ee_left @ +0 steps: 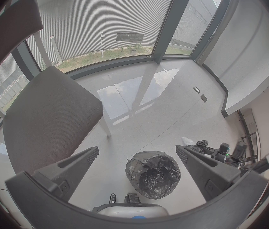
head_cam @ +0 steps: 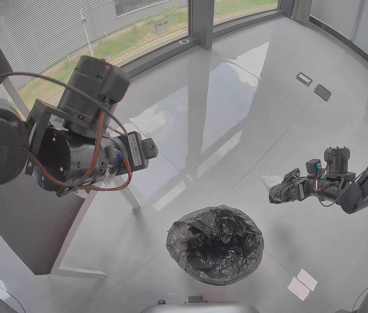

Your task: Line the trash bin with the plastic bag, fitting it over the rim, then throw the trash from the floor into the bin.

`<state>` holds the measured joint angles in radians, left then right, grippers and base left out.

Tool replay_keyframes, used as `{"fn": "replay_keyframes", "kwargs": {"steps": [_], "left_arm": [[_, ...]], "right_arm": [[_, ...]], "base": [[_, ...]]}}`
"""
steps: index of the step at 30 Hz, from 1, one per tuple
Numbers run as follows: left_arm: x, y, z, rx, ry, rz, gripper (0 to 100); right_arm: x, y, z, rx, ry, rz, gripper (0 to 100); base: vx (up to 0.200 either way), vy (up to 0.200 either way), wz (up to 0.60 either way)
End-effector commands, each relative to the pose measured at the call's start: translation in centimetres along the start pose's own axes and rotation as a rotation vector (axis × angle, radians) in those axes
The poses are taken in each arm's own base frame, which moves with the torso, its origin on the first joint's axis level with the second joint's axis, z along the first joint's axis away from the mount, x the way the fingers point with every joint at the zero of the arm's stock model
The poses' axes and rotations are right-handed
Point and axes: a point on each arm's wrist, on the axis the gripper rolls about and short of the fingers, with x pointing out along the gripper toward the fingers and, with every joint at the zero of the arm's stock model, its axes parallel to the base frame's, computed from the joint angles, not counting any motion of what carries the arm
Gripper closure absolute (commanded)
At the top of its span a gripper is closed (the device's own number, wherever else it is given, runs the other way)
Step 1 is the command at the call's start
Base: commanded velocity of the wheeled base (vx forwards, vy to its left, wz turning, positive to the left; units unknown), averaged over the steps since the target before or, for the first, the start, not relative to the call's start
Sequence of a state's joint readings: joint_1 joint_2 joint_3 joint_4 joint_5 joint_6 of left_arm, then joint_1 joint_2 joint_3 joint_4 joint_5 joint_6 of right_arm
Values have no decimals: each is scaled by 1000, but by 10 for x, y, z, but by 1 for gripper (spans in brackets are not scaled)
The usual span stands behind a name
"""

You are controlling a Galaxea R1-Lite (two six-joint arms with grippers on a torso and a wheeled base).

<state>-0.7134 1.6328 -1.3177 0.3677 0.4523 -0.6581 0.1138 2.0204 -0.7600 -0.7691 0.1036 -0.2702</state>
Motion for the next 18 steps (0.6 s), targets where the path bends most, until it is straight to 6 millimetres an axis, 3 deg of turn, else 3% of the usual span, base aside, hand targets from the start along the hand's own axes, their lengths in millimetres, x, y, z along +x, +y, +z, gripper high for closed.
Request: {"fn": "replay_keyframes", "kwargs": {"steps": [1, 7, 18], "left_arm": [[2, 13, -6, -5, 7, 31, 0], [3, 19, -9, 3, 4, 38, 0], [11, 26, -10, 13, -3, 60, 0]], "right_arm": [[-69, 52, 44, -97, -187, 125, 100], [-98, 85, 51, -148, -229, 234, 100], [-113, 110, 34, -201, -156, 346, 100]], "base": [[0, 0, 0], [0, 0, 0], [0, 0, 0]]}}
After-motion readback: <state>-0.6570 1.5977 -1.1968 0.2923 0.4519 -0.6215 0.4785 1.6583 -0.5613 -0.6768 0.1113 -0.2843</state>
